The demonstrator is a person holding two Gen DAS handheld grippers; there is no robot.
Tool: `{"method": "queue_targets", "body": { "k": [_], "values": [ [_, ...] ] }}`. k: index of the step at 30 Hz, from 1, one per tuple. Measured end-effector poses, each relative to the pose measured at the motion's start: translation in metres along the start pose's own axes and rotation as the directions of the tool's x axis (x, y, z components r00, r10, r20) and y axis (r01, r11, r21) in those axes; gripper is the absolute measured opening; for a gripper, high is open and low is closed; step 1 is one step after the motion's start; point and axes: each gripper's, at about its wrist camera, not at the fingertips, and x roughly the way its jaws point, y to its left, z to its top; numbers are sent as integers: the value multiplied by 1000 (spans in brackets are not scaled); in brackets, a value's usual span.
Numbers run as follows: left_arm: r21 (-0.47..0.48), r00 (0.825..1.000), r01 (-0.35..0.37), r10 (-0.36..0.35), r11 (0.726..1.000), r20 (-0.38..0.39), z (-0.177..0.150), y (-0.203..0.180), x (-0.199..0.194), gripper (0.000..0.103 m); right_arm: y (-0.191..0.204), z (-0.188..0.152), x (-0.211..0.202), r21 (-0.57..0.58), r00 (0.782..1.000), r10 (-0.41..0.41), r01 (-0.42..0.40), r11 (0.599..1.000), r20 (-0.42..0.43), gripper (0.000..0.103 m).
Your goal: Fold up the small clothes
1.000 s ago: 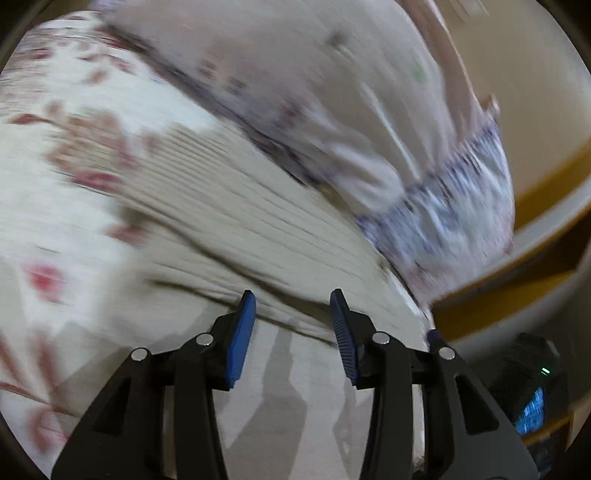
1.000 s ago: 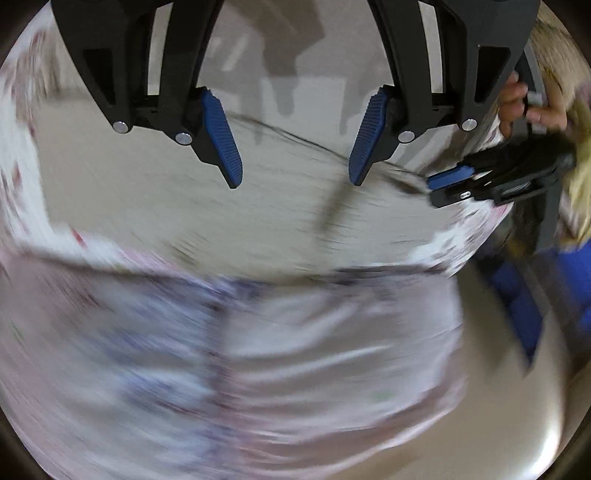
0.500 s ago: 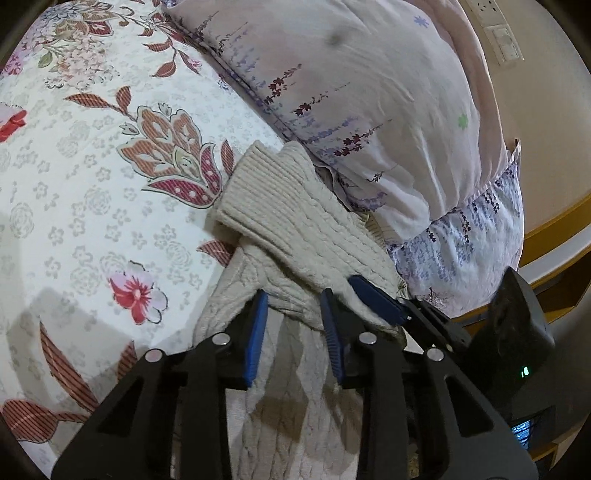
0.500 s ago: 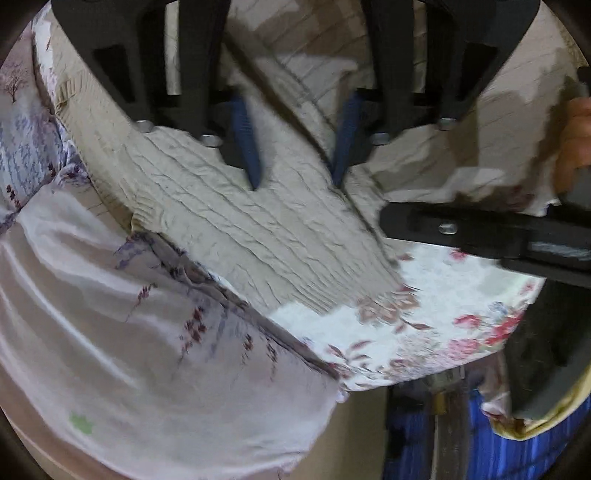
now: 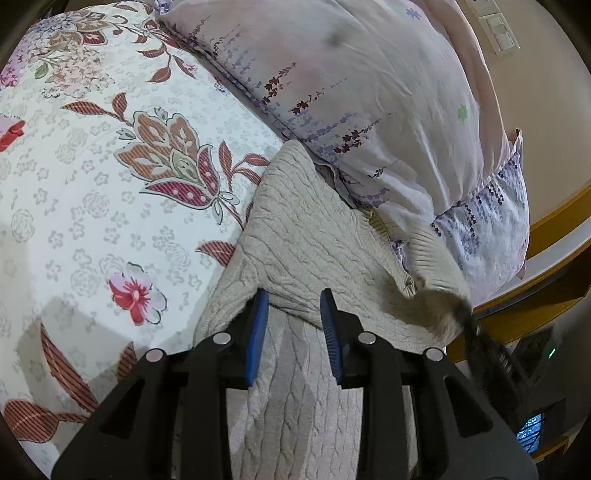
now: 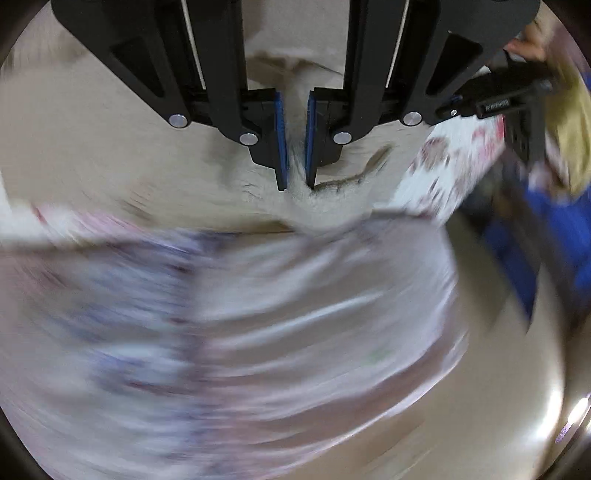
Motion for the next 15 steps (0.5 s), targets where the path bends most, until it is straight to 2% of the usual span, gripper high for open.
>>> {"method": "queue_targets", "body": {
  "k": [3, 6, 9, 12, 15],
  "values": [
    [13, 1000, -2, 2, 1000, -4, 0, -1, 1, 31, -43, -25, -9, 73, 987, -55, 67, 995, -148, 10],
    [20, 1000, 3, -3, 1000, -9, 1, -3, 2, 35, -69, -32, -28, 136, 980, -94, 118, 984, -173, 13],
    [28, 1000, 4, -4, 1000, -9, 1, -5, 2, 38, -90, -19, -52, 232, 989, -107, 128, 964, -102, 53],
    [39, 1000, 6, -6, 999, -10, 0, -7, 2, 41, -108, -7, -63, 292, 985, -163, 174, 941, -61, 54],
    [47, 1000, 9, -9, 999, -13, -1, -9, 2, 44, -126, -2, -56, 334, 984, -153, 174, 926, -91, 47]
  ]
}}
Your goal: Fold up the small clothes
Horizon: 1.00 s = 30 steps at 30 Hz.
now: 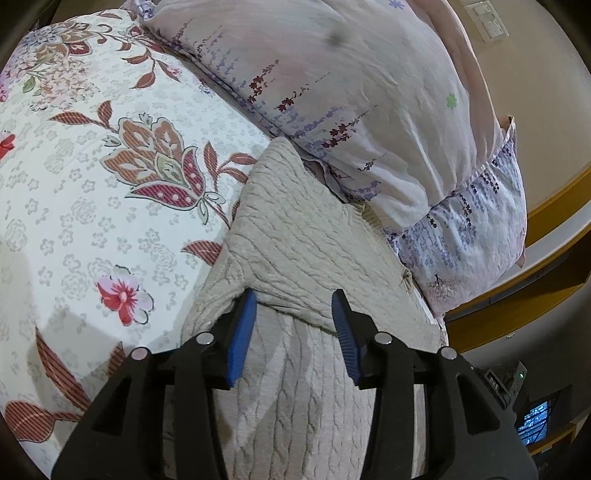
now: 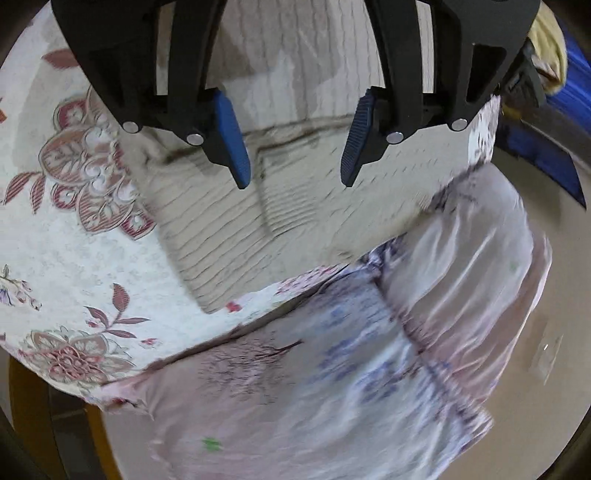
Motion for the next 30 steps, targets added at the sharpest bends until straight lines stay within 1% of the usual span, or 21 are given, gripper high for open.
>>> {"method": "queue_targets", "body": {
  "k": [2, 4, 5, 6, 7, 8, 9, 10, 12, 14, 15, 17, 18, 20, 21, 24, 27, 29, 30],
  "values": [
    [6, 1000, 2, -2, 1000, -2, 0, -1, 0, 47, -5, 0, 13, 13, 999, -2, 3, 1000, -38, 44],
    [13, 1000, 3, -3, 1000, -5, 0, -2, 0, 49, -7, -5, 25, 12, 996, -4, 5, 1000, -84, 38],
    [16, 1000, 3, -3, 1000, -5, 0, -3, 0, 50, -7, -7, 30, 9, 995, -6, 7, 1000, -95, 37],
    [19, 1000, 4, -4, 1000, -6, 0, -3, 0, 51, -5, -9, 33, -4, 996, -10, 10, 1000, -91, 32],
    [21, 1000, 5, -5, 1000, -6, 0, -4, 0, 52, -2, -10, 35, -26, 996, -9, 6, 1000, -89, 18],
    [24, 1000, 7, -7, 1000, -7, 0, -4, -1, 53, 1, -11, 35, -43, 996, 12, -16, 999, -93, 9],
    [30, 1000, 11, -11, 999, -10, 0, -6, -1, 57, 3, -11, 32, -53, 996, 22, -27, 998, -81, 9],
    [33, 1000, 15, -14, 999, -11, 0, -8, 0, 61, 11, -9, 22, -89, 999, 33, -34, 995, -20, 8],
    [42, 1000, 24, -23, 999, -16, 0, -9, -1, 67, 22, -6, 6, -146, 997, 49, -38, 989, 68, 8],
    [48, 999, 27, -26, 998, -19, 0, -11, -1, 70, 31, -7, -11, -191, 986, 48, -17, 981, 158, 8],
    [53, 999, 29, -28, 998, -22, -1, -11, -1, 71, 31, -8, -12, -196, 986, 20, 14, 980, 168, 8],
    [60, 999, 34, -33, 998, -27, -2, -11, -1, 71, 26, -10, -1, -191, 990, -53, 77, 979, 129, 8],
    [65, 999, 35, -33, 997, -29, -2, -11, -1, 71, 18, -12, 12, -173, 992, -106, 117, 978, 73, 8],
    [71, 999, 35, -32, 997, -32, -2, -11, -1, 71, 6, -17, 28, -135, 990, -142, 140, 981, -3, 8],
    [73, 999, 35, -32, 997, -35, -2, -11, -1, 71, 0, -19, 30, -118, 991, -135, 133, 984, -8, 8],
    [78, 999, 35, -32, 996, -38, -2, -11, -1, 71, 4, -20, 26, -134, 989, -145, 145, 980, 6, 8],
    [96, 999, 34, -30, 995, -42, -3, -13, -1, 71, 2, -19, 25, -139, 989, -148, 144, 980, -15, 9],
    [112, 998, 33, -27, 993, -51, -6, -13, -6, 71, 1, -18, 21, -133, 993, -117, 112, 985, -29, 15],
    [123, 998, 34, -27, 992, -56, -8, -14, -11, 71, 0, -19, 19, -132, 994, -101, 96, 987, -29, 23]
  ]
}}
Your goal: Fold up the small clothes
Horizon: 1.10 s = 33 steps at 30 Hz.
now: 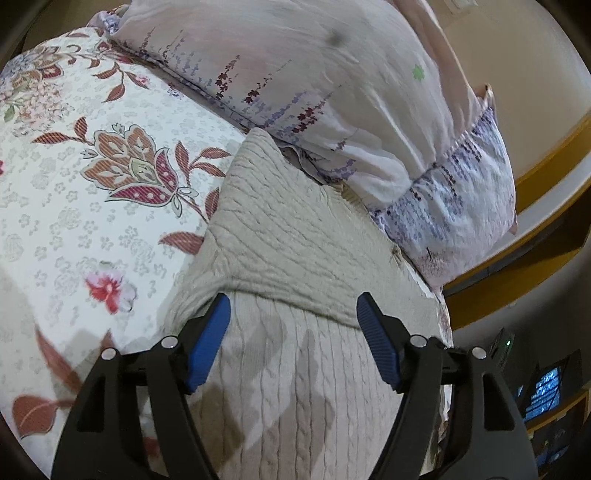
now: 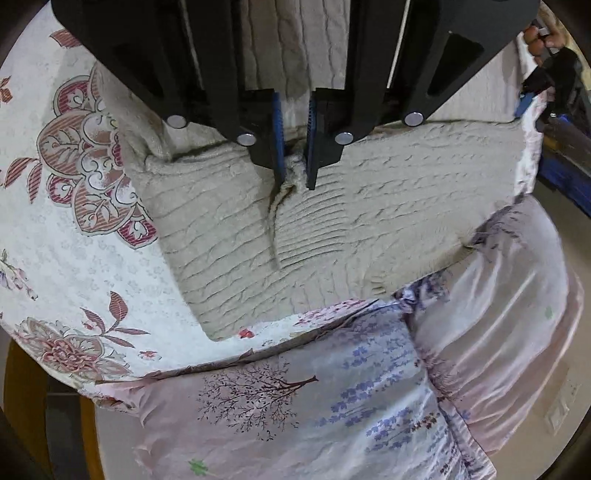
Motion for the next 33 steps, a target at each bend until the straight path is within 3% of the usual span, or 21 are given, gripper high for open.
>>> {"method": "queue_targets", "body": {
  "k": [1, 3, 4, 10, 18, 22, 25, 33],
  "values": [
    [13, 1000, 5, -5, 1000, -4, -2, -1, -5, 70, -4, 0, -10, -7, 1000, 23, -22, 1000, 13, 38],
    [59, 1000, 13, -13, 998, -3, -7, 0, -22, 69, -13, -3, -35, -35, 997, 44, -42, 998, 58, 59],
    [73, 1000, 9, -9, 997, -1, -9, 1, -28, 69, -16, -4, -43, -45, 996, 50, -47, 998, 70, 61],
    [99, 1000, -14, 16, 995, -25, -27, 21, -63, 68, -62, -27, -84, 4, 988, 152, -152, 988, 8, 61],
    [44, 995, 50, -46, 998, -89, -61, 37, -83, 54, -99, -81, -111, 80, 983, 162, -156, 985, -85, 46],
    [51, 990, 84, -78, 995, -116, -77, 34, -88, 48, -102, -108, -111, 106, 960, 240, -226, 968, -142, 33],
    [60, 984, 114, -105, 992, -145, -92, 28, -89, 41, -95, -123, -111, 116, 930, 321, -304, 945, -178, 29],
    [41, 963, 178, -165, 983, -214, -130, 22, -100, 39, -82, -150, -120, 100, 889, 402, -389, 916, -221, 29]
  ]
}}
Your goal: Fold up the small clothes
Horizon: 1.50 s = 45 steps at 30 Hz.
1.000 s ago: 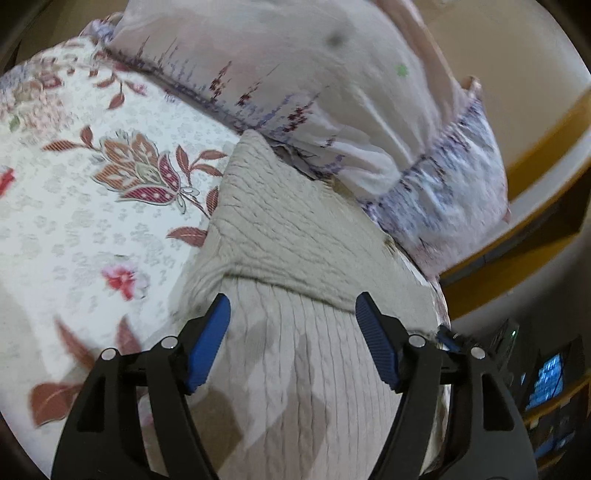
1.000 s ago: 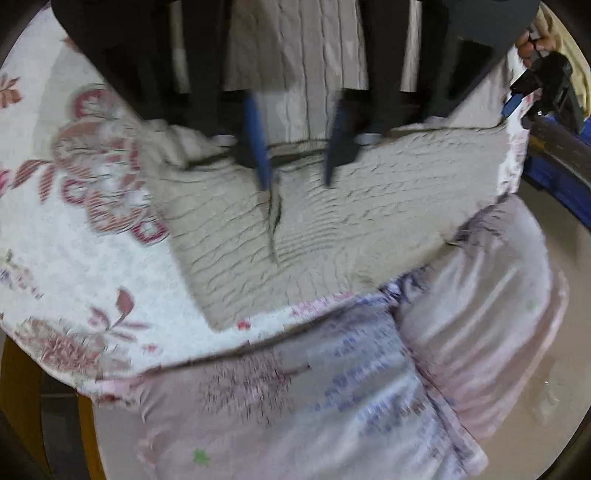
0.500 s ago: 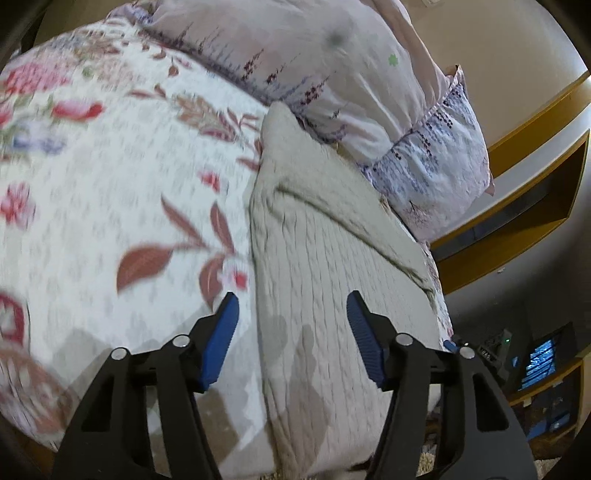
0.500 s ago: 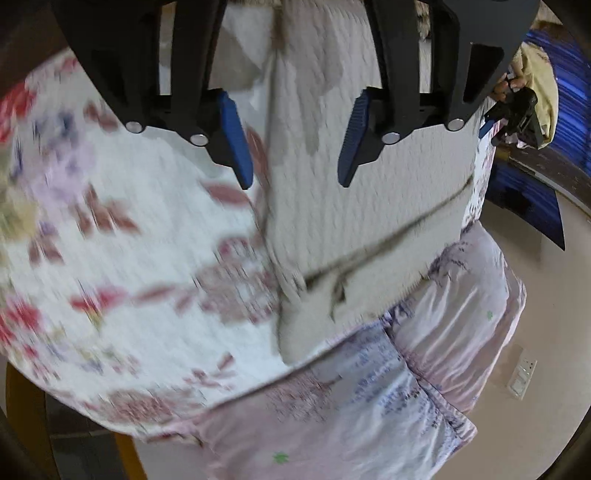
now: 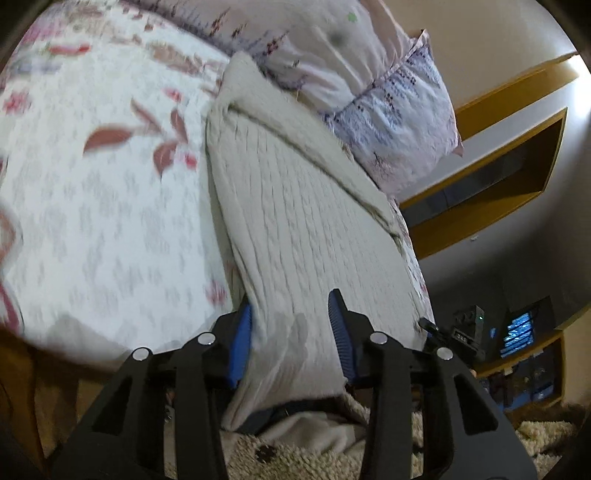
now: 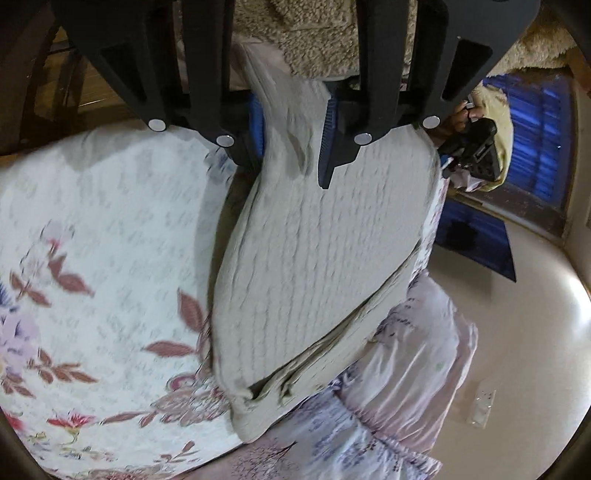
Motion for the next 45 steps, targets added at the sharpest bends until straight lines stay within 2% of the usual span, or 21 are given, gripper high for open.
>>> {"method": "queue_targets", "body": {
  "k": [3, 9, 10, 11, 13, 15, 18, 21, 25, 28, 32, 34, 36, 38, 42, 45],
  "values": [
    [-8, 999, 27, -27, 1000, -28, -11, -1, -3, 39, 5, -6, -1, -19, 1000, 5, -6, 1000, -22, 28],
    [64, 993, 38, -31, 997, -115, -23, -14, 3, 39, 18, -19, 3, -80, 997, -5, -1, 997, -76, 27],
    [64, 991, 46, -37, 997, -129, -23, -14, 5, 38, 21, -20, 5, -103, 997, -21, 13, 995, -79, 19],
    [70, 990, 46, -36, 996, -136, -24, -15, 7, 36, 25, -20, 7, -114, 997, -31, 22, 993, -76, 13],
    [92, 989, 27, -13, 995, -148, -25, -18, 10, 11, 32, -16, 6, -136, 999, -31, 25, 990, -44, 9],
    [104, 990, 8, 7, 995, -140, -24, -20, 12, 7, 37, -12, 1, -157, 1000, -31, 31, 987, 1, 9],
    [94, 994, 16, -6, 995, -105, -17, -20, 8, 6, 47, -4, -14, -203, 993, -43, 64, 977, 107, 8],
    [101, 998, 8, -2, 995, -60, -7, -23, 3, 6, 59, 6, -28, -242, 973, -63, 118, 963, 224, 8],
    [127, 999, -36, 34, 991, 12, 13, -29, -4, 6, 68, 16, -33, -271, 942, -93, 186, 944, 321, 8],
    [137, 996, -67, 57, 988, 74, 33, -35, -10, 6, 79, 24, -33, -300, 911, -123, 254, 920, 394, 8],
    [159, 980, -129, 101, 979, 169, 62, -48, -15, 5, 95, 37, -35, -328, 852, -158, 354, 876, 498, 8],
    [184, 968, -164, 122, 969, 218, 79, -58, -15, 5, 101, 45, -33, -335, 831, -170, 390, 858, 530, 8],
    [218, 954, -203, 143, 955, 262, 99, -72, -11, 5, 111, 56, -28, -341, 795, -194, 448, 826, 575, 8],
    [240, 946, -227, 154, 944, 286, 116, -84, -6, 5, 120, 70, -23, -343, 770, -203, 483, 806, 605, 8],
    [288, 922, -281, 175, 915, 346, 161, -102, 7, 5, 126, 104, -15, -321, 745, -206, 497, 806, 635, 8],
    [274, 914, -299, 191, 914, 358, 191, -101, 24, 5, 122, 135, -2, -293, 748, -209, 479, 827, 630, 8]
  ]
}}
